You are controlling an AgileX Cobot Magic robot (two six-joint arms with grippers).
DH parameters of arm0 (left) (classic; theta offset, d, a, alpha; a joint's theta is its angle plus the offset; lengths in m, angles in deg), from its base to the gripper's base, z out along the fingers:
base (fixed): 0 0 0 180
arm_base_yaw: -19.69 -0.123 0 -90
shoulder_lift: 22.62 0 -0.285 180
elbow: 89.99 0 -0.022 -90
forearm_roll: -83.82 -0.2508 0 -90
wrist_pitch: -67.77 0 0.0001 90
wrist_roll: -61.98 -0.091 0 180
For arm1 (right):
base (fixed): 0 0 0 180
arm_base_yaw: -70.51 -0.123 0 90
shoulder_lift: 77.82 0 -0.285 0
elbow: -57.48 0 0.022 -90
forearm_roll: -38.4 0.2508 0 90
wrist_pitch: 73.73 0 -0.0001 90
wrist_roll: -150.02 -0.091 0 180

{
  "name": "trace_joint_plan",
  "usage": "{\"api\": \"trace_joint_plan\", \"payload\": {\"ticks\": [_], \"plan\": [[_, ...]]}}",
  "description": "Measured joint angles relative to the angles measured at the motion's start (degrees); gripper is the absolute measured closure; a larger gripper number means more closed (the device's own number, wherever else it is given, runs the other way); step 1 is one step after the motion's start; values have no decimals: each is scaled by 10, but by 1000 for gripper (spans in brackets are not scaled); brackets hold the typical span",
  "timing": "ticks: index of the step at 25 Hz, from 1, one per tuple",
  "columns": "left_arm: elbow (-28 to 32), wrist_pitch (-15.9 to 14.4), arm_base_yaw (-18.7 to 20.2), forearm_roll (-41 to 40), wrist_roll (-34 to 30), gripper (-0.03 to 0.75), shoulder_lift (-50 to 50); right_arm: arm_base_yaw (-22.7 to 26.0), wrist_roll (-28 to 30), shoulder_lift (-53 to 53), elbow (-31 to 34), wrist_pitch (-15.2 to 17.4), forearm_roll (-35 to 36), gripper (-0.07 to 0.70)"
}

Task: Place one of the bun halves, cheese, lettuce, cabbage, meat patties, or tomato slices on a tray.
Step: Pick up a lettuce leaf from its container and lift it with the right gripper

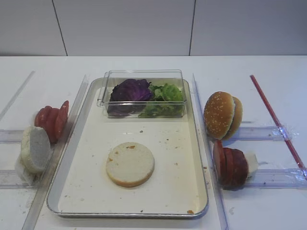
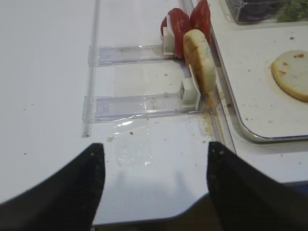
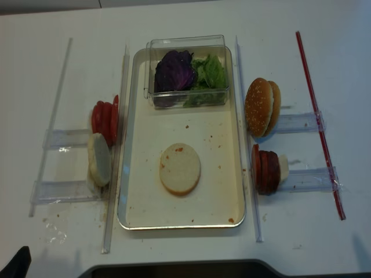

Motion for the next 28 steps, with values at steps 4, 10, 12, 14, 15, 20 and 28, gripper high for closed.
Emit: {"api": "trace_joint_plan", "payload": {"ticks": [4, 10, 12, 14, 15, 20, 28], "plan": [[0, 0, 0, 0, 0, 295, 0, 0, 0, 0, 0, 0, 0, 118], [0, 0, 0, 0, 0, 295, 0, 0, 0, 0, 0, 0, 0, 118], [0, 0, 0, 0, 0, 295, 0, 0, 0, 0, 0, 0, 0, 118], [0, 0, 0, 0, 0, 295, 0, 0, 0, 0, 0, 0, 0, 118], [0, 0, 0, 0, 0, 295, 0, 0, 0, 0, 0, 0, 0, 118], [0, 0, 0, 0, 0, 295, 0, 0, 0, 0, -1, -8, 0, 118], [0, 0, 0, 0, 0, 295, 0, 0, 20, 83, -39, -57, 49, 118]]}}
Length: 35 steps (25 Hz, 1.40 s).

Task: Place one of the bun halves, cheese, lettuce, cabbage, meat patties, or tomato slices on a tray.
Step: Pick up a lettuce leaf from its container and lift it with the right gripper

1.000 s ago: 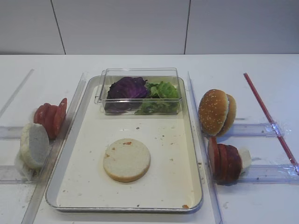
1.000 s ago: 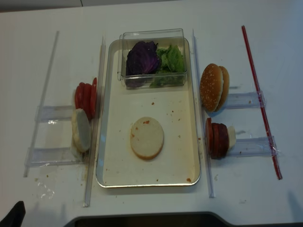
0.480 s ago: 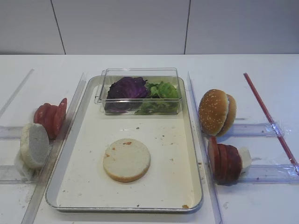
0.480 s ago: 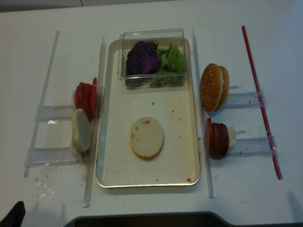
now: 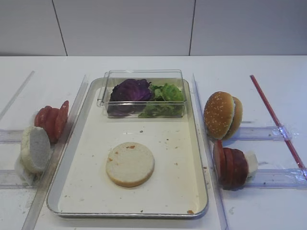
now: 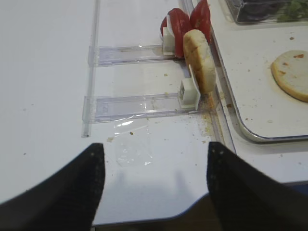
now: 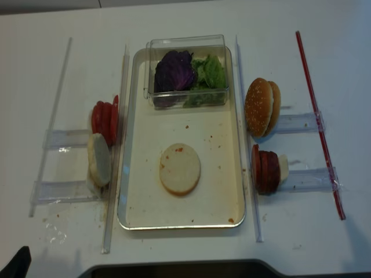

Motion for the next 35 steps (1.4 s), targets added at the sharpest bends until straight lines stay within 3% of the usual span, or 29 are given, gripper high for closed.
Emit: {"api": "trace_joint_plan", "payload": {"ticks": [6, 16, 35], "plan": [[0, 0, 0, 0, 0, 295, 0, 0, 26, 86, -58, -14, 7, 118], [0, 0, 0, 0, 0, 295, 0, 0, 57, 240, -181, 1, 8, 118], [0, 0, 0, 0, 2, 295, 0, 0, 106, 542, -491, 107, 13, 118]]}}
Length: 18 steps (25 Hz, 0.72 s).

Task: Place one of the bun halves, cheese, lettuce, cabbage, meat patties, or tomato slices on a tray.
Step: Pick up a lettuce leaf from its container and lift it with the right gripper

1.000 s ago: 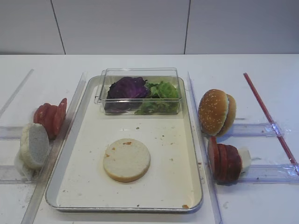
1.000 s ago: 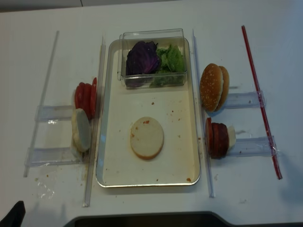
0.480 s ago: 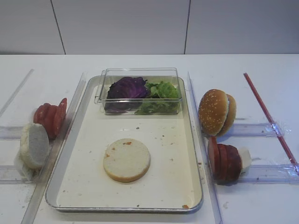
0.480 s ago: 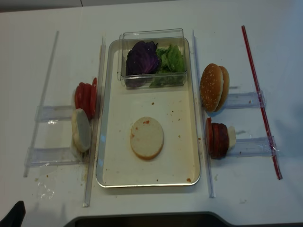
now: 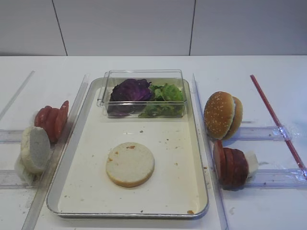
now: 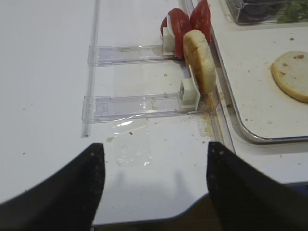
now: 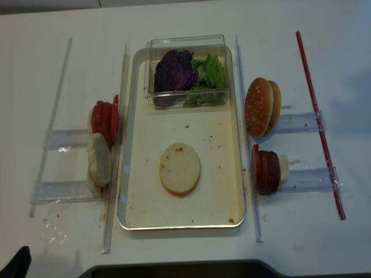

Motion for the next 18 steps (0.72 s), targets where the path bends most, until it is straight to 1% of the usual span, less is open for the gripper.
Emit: {"api": "trace_joint_plan", "payload": {"ticks": [3, 6, 9, 12, 18], "plan": [[0, 0, 0, 0, 0, 295, 0, 0, 2, 46, -44, 15, 20, 118], [0, 0, 0, 0, 0, 295, 0, 0, 3, 88, -78, 22, 54, 118], [0, 0, 0, 0, 0, 295, 0, 0, 3, 129, -108, 23, 78, 118], [0, 0, 0, 0, 0, 295, 0, -6, 3, 166, -135, 23, 86, 118], [0, 0, 0, 0, 0, 295, 0, -77, -2, 236, -199, 23, 59, 118]]}}
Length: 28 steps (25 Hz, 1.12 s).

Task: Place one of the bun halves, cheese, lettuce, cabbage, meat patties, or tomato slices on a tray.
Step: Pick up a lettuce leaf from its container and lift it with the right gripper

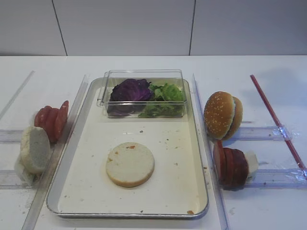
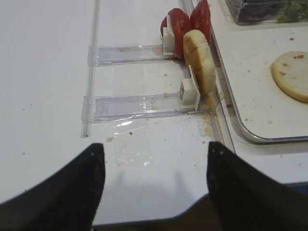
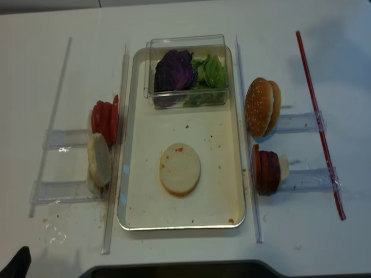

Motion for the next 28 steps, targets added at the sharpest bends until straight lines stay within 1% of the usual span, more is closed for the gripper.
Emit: {"api": "trace_joint_plan", "payload": {"ticks": [5, 18, 25, 28], "plan": [[0, 0, 0, 0, 0, 295, 0, -37, -24, 64, -57, 0, -20, 118], [0, 0, 0, 0, 0, 295, 0, -120, -43, 199, -139, 0, -42, 118], [0, 0, 0, 0, 0, 295, 0, -132, -45, 277, -197, -2, -44, 118], [0, 0, 0, 0, 0, 295, 0, -133, -43, 303, -210, -3, -44, 118]]}}
